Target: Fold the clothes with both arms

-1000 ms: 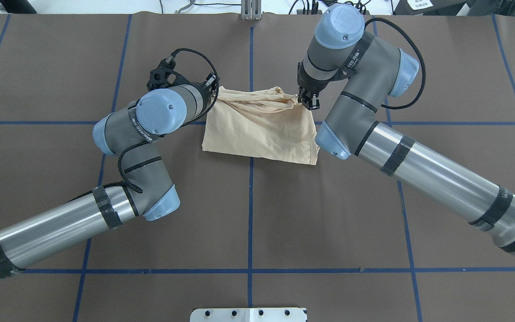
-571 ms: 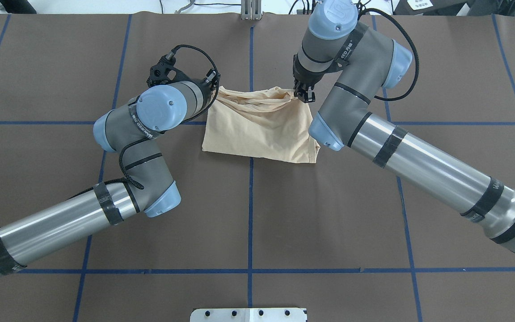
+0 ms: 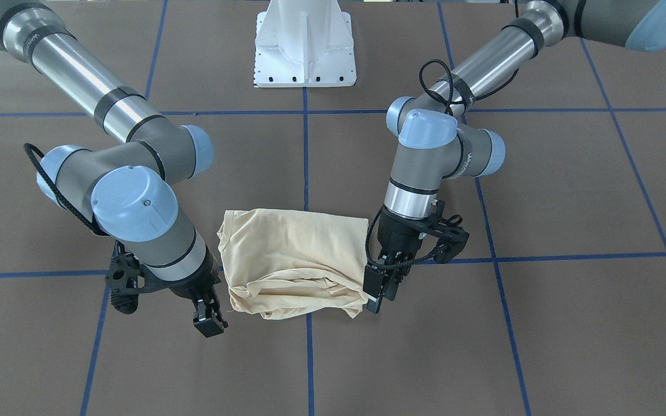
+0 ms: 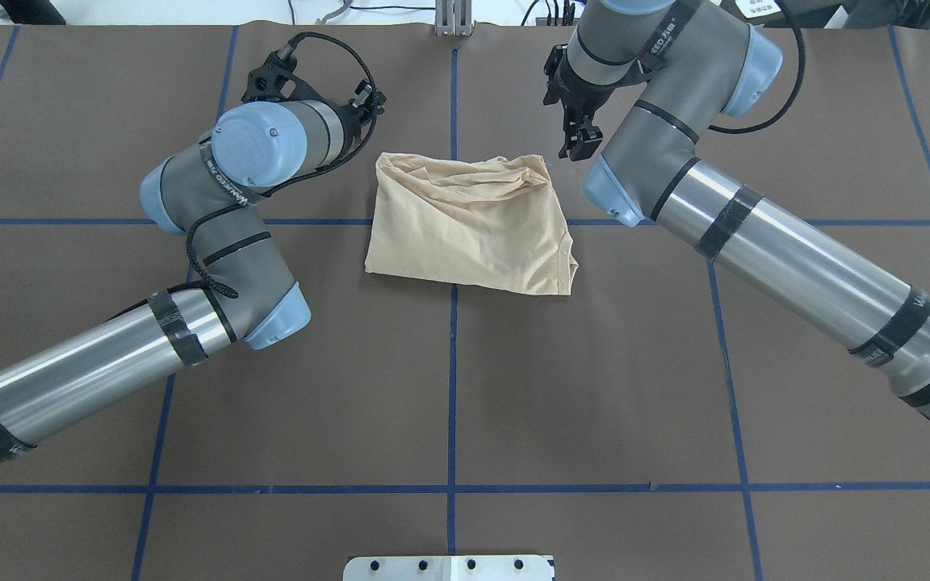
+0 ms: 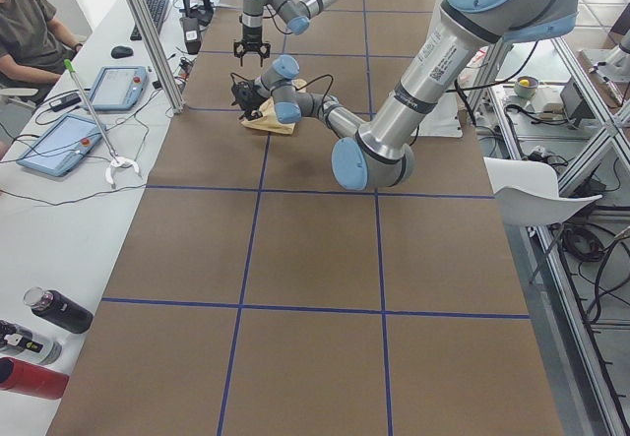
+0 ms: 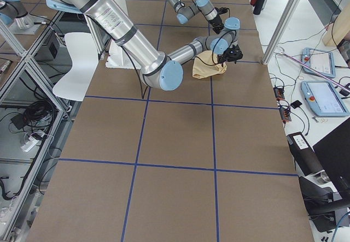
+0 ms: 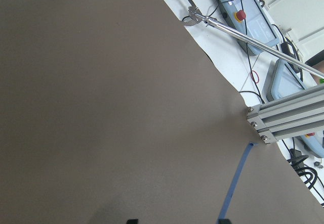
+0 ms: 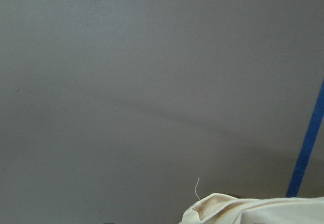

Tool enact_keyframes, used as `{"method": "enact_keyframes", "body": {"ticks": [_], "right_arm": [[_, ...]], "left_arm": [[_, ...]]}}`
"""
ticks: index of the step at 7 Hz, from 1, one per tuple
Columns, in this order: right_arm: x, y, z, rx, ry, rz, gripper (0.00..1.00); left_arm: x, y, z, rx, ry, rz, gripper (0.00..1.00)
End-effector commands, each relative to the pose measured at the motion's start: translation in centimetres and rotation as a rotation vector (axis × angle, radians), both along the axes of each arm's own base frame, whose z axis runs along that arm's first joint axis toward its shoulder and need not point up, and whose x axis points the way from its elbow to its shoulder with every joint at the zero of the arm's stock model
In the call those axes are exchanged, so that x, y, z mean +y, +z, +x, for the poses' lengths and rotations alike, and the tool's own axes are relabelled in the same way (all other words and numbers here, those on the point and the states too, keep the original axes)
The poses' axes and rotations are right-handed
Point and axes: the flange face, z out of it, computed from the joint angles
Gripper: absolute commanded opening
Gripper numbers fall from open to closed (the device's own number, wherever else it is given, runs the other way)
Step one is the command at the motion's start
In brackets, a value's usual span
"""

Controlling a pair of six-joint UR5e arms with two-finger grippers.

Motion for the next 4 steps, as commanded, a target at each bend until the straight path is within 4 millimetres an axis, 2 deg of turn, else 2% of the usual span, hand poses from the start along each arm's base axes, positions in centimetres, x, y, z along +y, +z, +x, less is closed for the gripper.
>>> {"method": "enact_keyframes", "body": {"ticks": [1,2,3,4], "right_arm": [[1.0,0.2,1.9,-0.003,-0.074,0.104,1.0],[1.9,2.1,6.9,0.017,-0.13,0.228,1.0],[1.7,5.9,11.6,0.031,-0.213,0.299,1.0],[1.0,9.7,16.8,0.072,-0.301,0.401,1.0]], "left_arm": [[0.1,-0.8,-2.4,-0.012,0.094,0.045,0.61],[2.2,1.2,-4.8,-0.067,0.176,0.122,0.61],[3.4,1.9,-7.6,-0.131,0.237,0.227,0.62],[4.9,3.9,-10.6,-0.198,0.317,0.31,0.62]]}}
